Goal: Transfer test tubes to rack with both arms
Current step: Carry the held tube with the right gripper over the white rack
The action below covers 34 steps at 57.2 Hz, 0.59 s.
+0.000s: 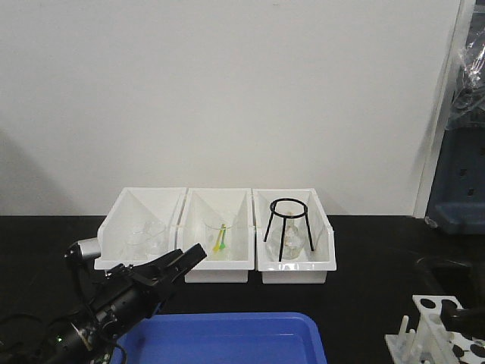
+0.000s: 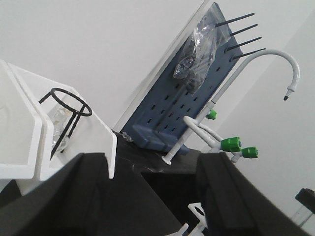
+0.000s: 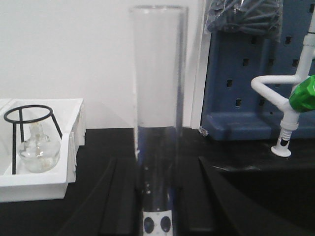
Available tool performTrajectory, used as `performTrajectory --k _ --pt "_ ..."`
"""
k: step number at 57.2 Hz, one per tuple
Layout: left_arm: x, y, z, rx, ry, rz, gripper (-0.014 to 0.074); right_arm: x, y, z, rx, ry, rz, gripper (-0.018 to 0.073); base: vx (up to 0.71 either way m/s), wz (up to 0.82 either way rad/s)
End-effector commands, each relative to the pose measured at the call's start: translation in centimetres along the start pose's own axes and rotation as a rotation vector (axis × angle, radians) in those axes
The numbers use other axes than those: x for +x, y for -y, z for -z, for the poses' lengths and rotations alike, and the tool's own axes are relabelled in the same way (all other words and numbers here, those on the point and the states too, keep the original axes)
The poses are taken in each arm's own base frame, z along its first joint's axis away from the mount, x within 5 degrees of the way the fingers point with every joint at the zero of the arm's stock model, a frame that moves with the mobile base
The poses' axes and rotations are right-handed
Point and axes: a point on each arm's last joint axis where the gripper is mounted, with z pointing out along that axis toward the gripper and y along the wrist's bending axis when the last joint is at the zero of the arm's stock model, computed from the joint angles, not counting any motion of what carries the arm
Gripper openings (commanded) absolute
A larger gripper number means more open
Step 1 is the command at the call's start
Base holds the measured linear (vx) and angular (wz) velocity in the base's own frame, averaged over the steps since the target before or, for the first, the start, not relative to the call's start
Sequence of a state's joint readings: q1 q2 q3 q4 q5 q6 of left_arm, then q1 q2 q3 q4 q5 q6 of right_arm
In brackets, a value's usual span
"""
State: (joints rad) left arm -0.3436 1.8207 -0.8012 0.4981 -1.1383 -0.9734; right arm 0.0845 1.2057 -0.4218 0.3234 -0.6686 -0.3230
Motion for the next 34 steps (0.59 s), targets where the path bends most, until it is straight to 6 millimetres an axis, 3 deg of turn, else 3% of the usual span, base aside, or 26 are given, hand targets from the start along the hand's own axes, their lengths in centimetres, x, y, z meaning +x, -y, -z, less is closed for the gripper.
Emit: performTrajectory --k 1,34 --pt "-2.3 1.9 -0.1 0.110 0.122 -0.017 0.0527 -1.5 0.1 -0.5 0.017 0.131 0.027 -0.0006 0.00 0.00" --pt "-2.1 1.5 -0.2 0.062 0.092 -0.015 0.0527 2.4 -0.8 -3.7 0.012 0.146 0.002 -0.0006 0.00 0.00"
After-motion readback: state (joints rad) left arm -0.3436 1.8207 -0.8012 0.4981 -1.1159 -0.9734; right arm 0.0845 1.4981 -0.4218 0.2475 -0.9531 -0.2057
